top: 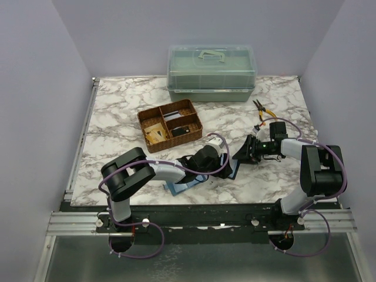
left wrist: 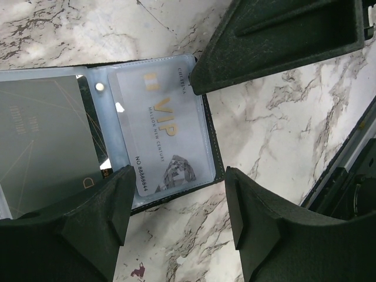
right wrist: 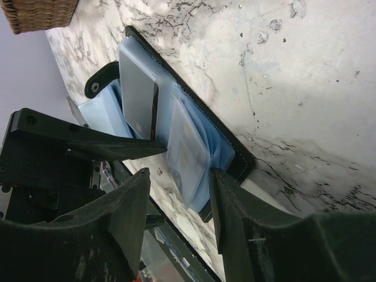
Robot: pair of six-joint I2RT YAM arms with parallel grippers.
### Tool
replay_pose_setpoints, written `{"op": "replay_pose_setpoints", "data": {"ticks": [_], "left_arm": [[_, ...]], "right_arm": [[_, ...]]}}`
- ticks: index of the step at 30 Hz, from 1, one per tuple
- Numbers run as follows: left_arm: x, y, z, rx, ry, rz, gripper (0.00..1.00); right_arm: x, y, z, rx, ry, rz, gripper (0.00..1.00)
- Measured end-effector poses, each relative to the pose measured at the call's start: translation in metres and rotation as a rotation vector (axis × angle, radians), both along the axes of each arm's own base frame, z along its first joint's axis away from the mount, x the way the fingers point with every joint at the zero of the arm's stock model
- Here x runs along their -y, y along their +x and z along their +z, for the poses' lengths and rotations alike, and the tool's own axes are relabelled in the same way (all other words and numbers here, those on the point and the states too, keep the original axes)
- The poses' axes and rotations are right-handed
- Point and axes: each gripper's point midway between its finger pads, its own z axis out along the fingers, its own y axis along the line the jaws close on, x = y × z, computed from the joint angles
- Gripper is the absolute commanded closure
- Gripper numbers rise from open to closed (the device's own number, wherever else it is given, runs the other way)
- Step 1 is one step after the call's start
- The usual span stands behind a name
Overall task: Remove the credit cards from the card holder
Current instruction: Pick up the card holder from the center of the board.
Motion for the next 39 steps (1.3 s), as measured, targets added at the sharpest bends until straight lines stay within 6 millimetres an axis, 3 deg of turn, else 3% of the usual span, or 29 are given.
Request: {"op": "replay_pose_setpoints", "data": {"ticks": [4, 9, 16, 24, 39], "left_arm": [[0.000, 0.001, 0.000, -0.003, 0.000, 0.003, 0.32], [0.000, 0.003, 0.000, -0.007, -0.008, 0.012, 0.32], [-0.004, 0.011, 0.001, -0.023, -0.027, 0.041, 0.32], [-0.007, 0.013, 0.001, -0.043, -0.067, 0.052, 0.32], [-0.005, 0.013, 0.001, -0.065, -0.091, 0.048, 0.32]], "right_arm": [[-0.001, -0.001, 0.001, -0.001, 0.013, 0.005, 0.50], [0.000, 0.000, 0.001, 0.007, -0.003, 0.001, 0.43], [0.003, 0.009, 0.019, 0.107, -0.027, -0.011, 0.43], [-0.001, 0.000, -0.001, -0.004, 0.012, 0.002, 0.43], [-0.007, -0.005, -0.003, -0.061, 0.069, 0.009, 0.42]]}}
